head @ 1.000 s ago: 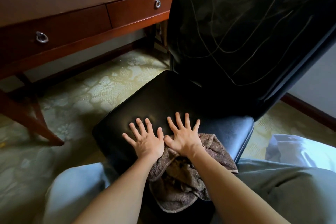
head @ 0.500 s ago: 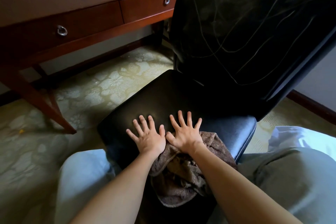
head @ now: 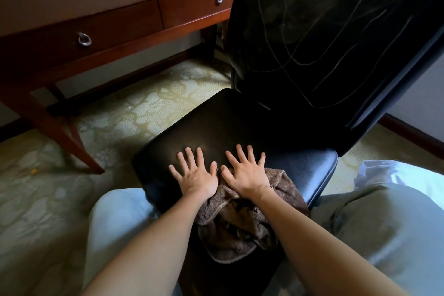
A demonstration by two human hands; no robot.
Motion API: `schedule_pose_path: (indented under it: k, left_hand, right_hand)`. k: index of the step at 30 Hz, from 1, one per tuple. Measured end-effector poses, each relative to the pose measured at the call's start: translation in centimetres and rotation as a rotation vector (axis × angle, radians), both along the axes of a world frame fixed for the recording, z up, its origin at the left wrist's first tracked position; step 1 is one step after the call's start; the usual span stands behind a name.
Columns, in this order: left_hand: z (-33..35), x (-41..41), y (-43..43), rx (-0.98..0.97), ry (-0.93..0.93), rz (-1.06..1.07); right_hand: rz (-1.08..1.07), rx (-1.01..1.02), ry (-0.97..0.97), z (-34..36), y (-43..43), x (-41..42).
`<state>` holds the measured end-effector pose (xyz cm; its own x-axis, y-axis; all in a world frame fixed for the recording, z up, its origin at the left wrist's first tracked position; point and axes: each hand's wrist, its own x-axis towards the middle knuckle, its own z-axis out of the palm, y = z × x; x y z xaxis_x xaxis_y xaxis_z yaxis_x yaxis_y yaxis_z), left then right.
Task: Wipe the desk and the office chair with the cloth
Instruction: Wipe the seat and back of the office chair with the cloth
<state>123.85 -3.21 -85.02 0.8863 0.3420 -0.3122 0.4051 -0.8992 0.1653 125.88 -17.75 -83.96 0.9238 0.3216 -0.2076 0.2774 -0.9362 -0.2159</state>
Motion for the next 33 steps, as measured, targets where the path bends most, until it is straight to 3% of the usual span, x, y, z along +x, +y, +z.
schedule_pose_path:
  k: [4, 10, 15, 25, 30, 33]
  left_hand:
    - [-0.1, 0.0, 0.0, 0.009, -0.001, 0.009]
    - [0.6, 0.4, 0.6, -0.003, 0.011, -0.008]
    - [1.1, 0.7, 0.7, -0.03, 0.007, -0.024]
    - [1.9, -0.1, 0.5, -0.084, 0.031, -0.112]
    - [2.0, 0.2, 0.5, -0.157, -0.082, -0.167]
    - [2.2, 0.1, 0.5, -0.375, -0.147, -0.229]
  right_hand:
    - [-0.026, 0.065, -0.071, 0.5, -0.1, -0.5]
    - [0.077, 0.119, -0.347, 1.0, -1.5, -2.3]
    - [0.102, 0.024, -0.142, 0.3, -2.7, -3.2]
    - [0.157, -0.011, -0.406, -0.9, -2.3, -2.7]
    - [0.144, 0.066, -0.393, 0.0, -2.3, -1.4]
    - [0.099, 0.153, -0.281, 1.5, -2.7, -0.6]
